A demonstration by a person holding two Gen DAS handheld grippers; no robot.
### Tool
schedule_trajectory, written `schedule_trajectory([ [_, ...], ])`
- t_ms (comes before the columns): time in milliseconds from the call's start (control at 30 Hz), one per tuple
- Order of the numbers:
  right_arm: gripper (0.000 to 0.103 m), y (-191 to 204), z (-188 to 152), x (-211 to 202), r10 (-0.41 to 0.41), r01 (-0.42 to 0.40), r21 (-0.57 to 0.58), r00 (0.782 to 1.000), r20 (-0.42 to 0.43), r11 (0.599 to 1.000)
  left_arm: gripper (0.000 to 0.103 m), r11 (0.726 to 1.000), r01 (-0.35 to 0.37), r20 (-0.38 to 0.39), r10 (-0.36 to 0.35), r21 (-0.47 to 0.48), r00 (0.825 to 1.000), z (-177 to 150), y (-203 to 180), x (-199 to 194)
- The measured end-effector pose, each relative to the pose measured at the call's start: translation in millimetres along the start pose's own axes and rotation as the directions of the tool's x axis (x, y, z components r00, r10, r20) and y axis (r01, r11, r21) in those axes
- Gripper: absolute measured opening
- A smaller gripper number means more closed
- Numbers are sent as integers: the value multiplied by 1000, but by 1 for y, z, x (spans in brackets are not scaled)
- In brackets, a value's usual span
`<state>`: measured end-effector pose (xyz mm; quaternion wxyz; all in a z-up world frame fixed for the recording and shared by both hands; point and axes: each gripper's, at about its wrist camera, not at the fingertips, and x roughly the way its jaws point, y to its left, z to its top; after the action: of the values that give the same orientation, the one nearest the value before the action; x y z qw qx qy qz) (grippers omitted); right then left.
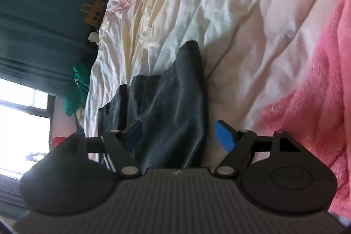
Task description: Fold clothes
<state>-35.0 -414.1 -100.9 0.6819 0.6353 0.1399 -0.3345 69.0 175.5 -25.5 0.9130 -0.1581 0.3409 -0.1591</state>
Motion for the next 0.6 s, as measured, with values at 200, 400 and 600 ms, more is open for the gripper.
schedule_trajectory([
  [200, 72, -12, 4, 22, -32, 36, 41, 996, -81, 999, 96, 981, -29, 8, 31, -193, 999, 6, 57, -67],
  [400, 68, -5, 12, 41, -21, 21, -4, 997, -80, 1000, 98, 863, -79, 9, 97, -499, 995, -3, 139, -144],
  [600, 8, -1, 23, 61, -38, 34, -64, 998, -59, 997, 100, 636, -29, 34, 87, -771, 996, -31, 202, -188],
])
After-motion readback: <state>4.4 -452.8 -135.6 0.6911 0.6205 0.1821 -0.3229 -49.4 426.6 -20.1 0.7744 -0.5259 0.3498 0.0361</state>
